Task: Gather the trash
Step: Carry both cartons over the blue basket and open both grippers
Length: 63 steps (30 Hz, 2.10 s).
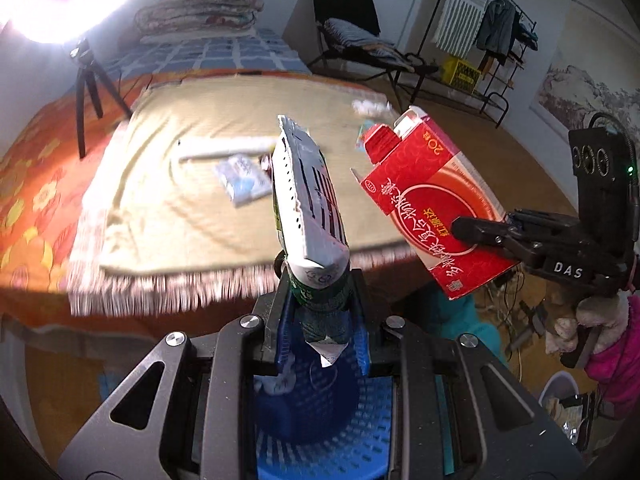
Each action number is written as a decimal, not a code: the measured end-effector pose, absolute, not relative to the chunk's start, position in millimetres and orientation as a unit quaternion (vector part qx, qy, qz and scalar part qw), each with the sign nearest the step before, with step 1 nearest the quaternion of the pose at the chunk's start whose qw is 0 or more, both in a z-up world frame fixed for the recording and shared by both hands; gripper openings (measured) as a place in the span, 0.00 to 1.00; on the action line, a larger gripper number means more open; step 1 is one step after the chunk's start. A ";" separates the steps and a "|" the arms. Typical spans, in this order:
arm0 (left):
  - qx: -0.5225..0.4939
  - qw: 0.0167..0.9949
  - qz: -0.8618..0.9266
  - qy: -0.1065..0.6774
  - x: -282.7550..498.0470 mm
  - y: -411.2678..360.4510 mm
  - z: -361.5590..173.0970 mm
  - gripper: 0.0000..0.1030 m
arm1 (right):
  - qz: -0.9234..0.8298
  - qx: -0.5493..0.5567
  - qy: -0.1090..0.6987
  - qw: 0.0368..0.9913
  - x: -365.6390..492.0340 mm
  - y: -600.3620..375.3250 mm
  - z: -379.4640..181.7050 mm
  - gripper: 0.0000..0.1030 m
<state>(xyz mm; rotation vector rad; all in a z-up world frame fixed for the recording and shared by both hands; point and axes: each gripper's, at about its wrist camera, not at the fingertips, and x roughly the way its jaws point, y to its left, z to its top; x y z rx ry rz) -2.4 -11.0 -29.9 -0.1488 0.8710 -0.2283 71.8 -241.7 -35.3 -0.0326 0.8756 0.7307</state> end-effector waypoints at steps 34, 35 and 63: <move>-0.073 0.835 -0.080 0.540 -62.0 -14.8 -135.2 0.24 | 0.359 -0.031 0.491 0.793 -13.9 -210.4 -131.3 0.19; -0.073 0.834 -0.078 0.542 -62.0 -14.3 -137.5 0.24 | 0.358 -0.033 0.492 0.793 -13.4 -208.3 -133.4 0.20; -0.063 0.830 -0.045 0.552 -59.0 -9.6 -145.9 0.68 | 0.313 -0.052 0.500 0.806 -8.3 -212.0 -141.0 0.95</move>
